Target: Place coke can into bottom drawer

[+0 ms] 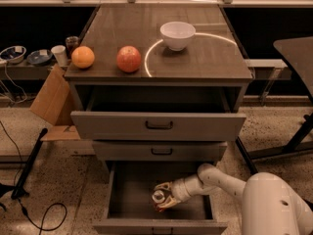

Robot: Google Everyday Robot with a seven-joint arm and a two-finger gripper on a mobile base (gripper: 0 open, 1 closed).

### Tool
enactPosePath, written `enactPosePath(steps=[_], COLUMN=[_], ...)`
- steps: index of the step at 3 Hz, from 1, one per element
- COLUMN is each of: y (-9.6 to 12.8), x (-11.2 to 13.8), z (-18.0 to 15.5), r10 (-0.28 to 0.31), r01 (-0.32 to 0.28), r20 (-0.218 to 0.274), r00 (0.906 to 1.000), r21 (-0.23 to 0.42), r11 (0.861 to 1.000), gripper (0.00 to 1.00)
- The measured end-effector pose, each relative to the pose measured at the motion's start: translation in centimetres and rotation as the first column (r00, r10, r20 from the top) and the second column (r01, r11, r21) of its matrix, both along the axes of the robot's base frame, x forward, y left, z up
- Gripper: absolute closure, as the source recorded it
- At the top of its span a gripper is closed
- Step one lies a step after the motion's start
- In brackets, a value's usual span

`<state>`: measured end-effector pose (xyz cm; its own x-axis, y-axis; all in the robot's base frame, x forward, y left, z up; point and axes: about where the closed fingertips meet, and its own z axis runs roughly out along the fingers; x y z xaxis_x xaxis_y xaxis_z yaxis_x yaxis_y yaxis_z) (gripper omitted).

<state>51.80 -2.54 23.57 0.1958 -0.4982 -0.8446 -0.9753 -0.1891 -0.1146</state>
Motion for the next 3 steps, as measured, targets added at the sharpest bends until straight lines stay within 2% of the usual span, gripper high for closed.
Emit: enactPosePath(steps=[1,2,3], y=[0.09,0.01,0.01], x=[-0.04,-0.07,-0.07], z=[0.08,0.25,0.25], r10=[-0.004,-0.013,-0.013], r01=[0.004,0.013,0.013], r20=[0.018,0.034,0.034], r00=[0.9998,0.9994,0.9994], r21=[0.002,0.006,0.006], r11=[1.000,1.000,1.000], gripper=[0.06,0.00,0.00])
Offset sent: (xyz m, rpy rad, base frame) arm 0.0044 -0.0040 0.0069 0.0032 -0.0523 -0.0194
